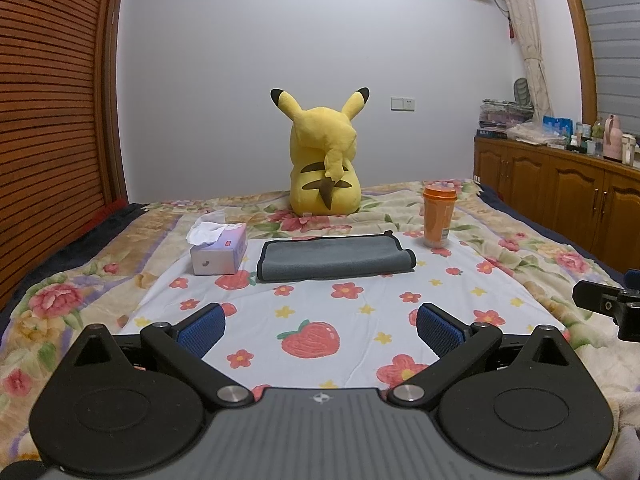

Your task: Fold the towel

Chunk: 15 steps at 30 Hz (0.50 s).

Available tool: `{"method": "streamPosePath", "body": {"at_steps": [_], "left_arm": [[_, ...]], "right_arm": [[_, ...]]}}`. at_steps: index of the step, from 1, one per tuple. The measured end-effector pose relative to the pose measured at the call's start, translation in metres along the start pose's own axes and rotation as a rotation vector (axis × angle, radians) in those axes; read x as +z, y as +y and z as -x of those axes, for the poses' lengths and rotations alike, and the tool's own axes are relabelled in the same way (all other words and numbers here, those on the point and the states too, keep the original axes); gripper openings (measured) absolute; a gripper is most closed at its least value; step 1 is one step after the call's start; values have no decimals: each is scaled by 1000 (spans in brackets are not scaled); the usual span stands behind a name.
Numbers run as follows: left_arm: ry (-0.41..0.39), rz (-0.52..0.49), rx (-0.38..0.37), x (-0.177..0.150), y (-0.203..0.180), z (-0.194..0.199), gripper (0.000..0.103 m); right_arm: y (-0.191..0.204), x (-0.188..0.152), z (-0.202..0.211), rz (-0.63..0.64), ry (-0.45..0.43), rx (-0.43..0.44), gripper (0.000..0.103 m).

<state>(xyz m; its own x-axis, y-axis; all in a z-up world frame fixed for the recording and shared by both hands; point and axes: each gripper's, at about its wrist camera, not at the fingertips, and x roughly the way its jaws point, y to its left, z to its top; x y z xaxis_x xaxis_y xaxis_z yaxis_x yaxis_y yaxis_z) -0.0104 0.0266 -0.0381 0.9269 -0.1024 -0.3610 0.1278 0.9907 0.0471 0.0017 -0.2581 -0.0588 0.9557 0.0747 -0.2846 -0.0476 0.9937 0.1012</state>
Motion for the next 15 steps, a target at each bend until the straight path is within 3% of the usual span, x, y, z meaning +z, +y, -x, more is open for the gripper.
{"method": "streamPosePath", "body": {"at_steps": [15], "left_arm": [[-2,-7,3,-1,1,-1,103]], "right_arm": [[-3,0,0,0,-1,-1,103]]}}
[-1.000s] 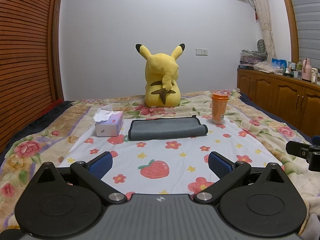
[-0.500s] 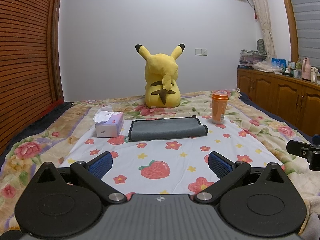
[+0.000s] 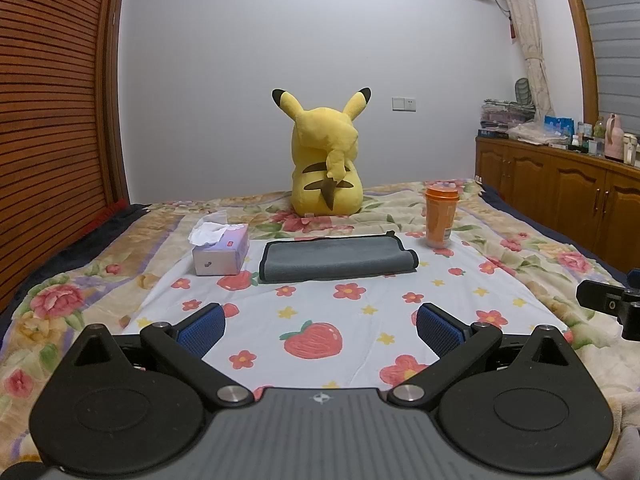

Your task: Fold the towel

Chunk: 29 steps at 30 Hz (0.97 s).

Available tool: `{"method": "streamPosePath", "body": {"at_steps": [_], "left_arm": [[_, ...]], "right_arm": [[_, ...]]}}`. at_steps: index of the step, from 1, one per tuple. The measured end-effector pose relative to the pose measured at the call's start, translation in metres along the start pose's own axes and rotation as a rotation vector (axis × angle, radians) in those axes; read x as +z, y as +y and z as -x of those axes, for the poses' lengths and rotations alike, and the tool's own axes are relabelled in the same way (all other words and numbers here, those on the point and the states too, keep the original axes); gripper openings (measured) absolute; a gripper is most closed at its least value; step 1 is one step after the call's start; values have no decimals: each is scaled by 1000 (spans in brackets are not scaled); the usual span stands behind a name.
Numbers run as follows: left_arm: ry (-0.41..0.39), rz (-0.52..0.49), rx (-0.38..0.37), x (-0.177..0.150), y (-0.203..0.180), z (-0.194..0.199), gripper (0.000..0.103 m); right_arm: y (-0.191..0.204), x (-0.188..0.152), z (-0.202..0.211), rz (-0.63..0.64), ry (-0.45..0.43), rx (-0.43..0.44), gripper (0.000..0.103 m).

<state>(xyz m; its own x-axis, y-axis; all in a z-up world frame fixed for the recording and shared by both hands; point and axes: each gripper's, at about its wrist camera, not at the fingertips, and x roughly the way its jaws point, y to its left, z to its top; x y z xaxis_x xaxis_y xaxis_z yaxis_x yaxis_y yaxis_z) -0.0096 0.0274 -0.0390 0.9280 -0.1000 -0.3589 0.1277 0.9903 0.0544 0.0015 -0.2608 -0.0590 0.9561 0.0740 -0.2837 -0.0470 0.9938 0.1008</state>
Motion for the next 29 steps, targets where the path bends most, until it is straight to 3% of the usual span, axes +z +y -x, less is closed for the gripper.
{"method": "streamPosePath", "body": {"at_steps": [29], "left_arm": [[2,-3,5,-1,2,-1,103]], "right_arm": [[-1,0,0,1,0,-1,103]]}}
